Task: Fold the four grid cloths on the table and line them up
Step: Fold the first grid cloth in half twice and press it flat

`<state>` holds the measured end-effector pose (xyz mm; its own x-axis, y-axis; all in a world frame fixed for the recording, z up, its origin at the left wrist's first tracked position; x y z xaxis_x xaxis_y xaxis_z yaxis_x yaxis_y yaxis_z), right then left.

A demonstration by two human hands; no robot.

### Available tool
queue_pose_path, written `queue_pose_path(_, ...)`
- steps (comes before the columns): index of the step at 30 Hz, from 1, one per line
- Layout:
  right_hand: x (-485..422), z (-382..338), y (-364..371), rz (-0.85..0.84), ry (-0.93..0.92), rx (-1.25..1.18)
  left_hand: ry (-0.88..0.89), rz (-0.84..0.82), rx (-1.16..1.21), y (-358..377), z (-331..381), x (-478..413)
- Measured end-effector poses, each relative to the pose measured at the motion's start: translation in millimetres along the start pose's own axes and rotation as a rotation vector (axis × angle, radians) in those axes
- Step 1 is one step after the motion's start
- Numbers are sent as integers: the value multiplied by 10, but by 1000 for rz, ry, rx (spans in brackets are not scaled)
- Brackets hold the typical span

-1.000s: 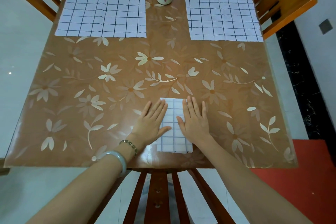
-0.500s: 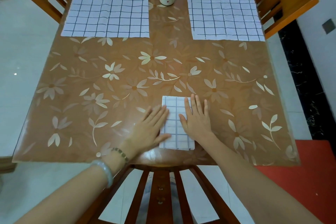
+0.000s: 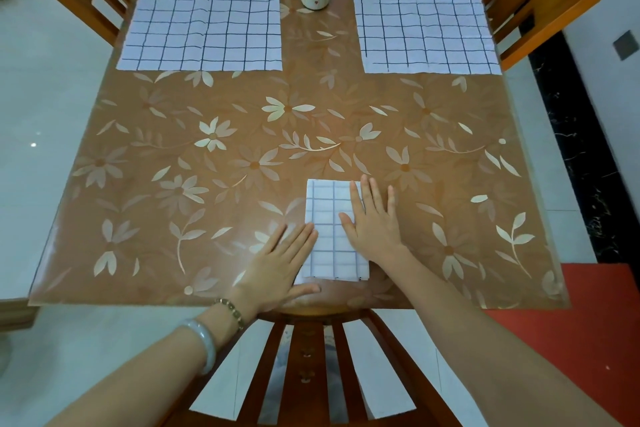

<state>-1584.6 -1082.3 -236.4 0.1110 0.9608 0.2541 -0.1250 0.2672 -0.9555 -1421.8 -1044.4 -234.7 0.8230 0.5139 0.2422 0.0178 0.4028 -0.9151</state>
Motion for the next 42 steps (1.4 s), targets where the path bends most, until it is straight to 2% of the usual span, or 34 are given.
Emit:
queue_pose_path(2,9,30,-50,-13,-11,-71,-34,-18,16,-11,25,89)
queue_pose_path(4,82,122,-189,23,51,-302,-60,25,104,-126,53,97)
queue_pose_path(7,356,412,-348,140,308,-740,-255,225,609,-412,-53,45)
queue_pose_path(9,504,479,-275,108,410,-865,-458,417,879,-578,-156,39)
queue_pose_path(10,547,463,-228,63,424,-871,-558,459,948,-603,-181,21)
queue_pose_path(12,593,428,-137,-11,433,-874,-659,506,940,-658,-176,-72)
queue_pose_path(14,608,394,-81,-47,450,-883,-679,532,876,-686,-151,-192)
queue_pose_path(18,611,376,-42,-42,475,-908,-783,514,877,-623,-188,-318)
queue_pose_path(21,613,370,-38,-59,447,-937,-826,514,1043,-574,-235,-345)
queue_pose_path(23,606,387,-76,-55,427,-981,-751,487,1064,-614,-232,-382)
queue_pose_path(25,575,459,-203,-36,409,-1018,-631,388,1078,-680,-180,-407)
queue_pose_path(27,508,499,-393,-59,336,-1081,-599,206,1156,-698,-109,-310)
queue_pose_path(29,447,416,-613,-160,209,-1175,-602,36,1178,-736,-89,-115)
queue_pose_path(31,424,258,-812,-291,68,-1229,-598,-34,1159,-842,-125,94)
queue_pose_path(33,465,11,-994,-437,-54,-1196,-603,-35,1139,-1015,-164,328)
queue_pose_path(35,495,-203,-1152,-495,-91,-1156,-593,-9,1173,-1183,-190,556)
queue_pose_path(39,387,-601,-1570,-360,-119,-1074,-612,93,1314,-1417,-328,1139)
queue_pose_path(42,346,-994,-1813,-343,-142,-1071,-674,183,1364,-1378,-596,1693)
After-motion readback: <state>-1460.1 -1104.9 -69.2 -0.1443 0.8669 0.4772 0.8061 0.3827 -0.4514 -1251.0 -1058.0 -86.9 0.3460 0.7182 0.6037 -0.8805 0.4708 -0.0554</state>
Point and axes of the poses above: each hand's wrist, its own x-axis away from the middle knuckle, its own y-axis out of the palm, z = x × y, the point moved 10 cm from there along -x, towards the middle knuckle, and after that the axes turned 14 degrees about x, right-handed, at the moved point
